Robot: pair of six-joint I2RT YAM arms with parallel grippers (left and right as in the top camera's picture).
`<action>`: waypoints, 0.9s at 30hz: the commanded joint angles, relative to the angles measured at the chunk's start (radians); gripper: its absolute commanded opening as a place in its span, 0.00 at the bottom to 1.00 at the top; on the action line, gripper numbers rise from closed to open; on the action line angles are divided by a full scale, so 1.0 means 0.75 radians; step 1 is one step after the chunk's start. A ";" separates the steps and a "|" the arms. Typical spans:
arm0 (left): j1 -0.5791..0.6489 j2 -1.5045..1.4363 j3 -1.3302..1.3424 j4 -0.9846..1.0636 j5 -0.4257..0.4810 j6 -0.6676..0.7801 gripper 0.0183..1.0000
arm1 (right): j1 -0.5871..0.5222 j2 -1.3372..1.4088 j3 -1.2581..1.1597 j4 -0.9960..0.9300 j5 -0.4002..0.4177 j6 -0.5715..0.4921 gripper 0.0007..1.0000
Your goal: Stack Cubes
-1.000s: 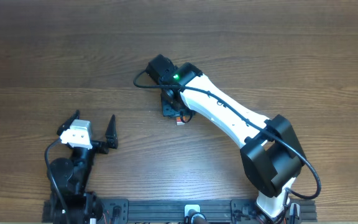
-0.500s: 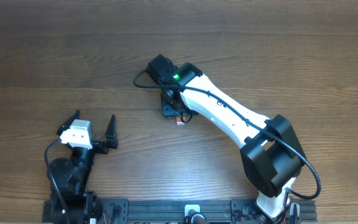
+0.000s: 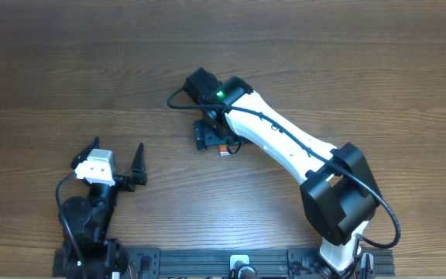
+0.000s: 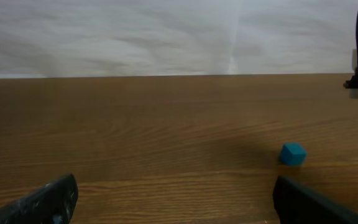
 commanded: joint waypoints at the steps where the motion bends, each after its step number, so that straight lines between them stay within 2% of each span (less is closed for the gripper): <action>1: -0.005 -0.010 -0.007 -0.002 0.012 0.020 1.00 | -0.013 0.004 0.070 -0.019 -0.001 -0.009 0.99; 11: -0.005 -0.010 -0.007 -0.002 0.012 0.020 1.00 | -0.069 0.004 0.283 -0.138 0.003 -0.103 0.99; 17: -0.005 -0.010 -0.007 -0.002 0.012 0.020 1.00 | -0.134 0.033 0.536 -0.289 0.064 -0.146 0.99; 27: -0.005 -0.010 -0.007 -0.002 0.013 0.020 1.00 | -0.180 0.377 0.972 -0.460 0.067 -0.206 0.99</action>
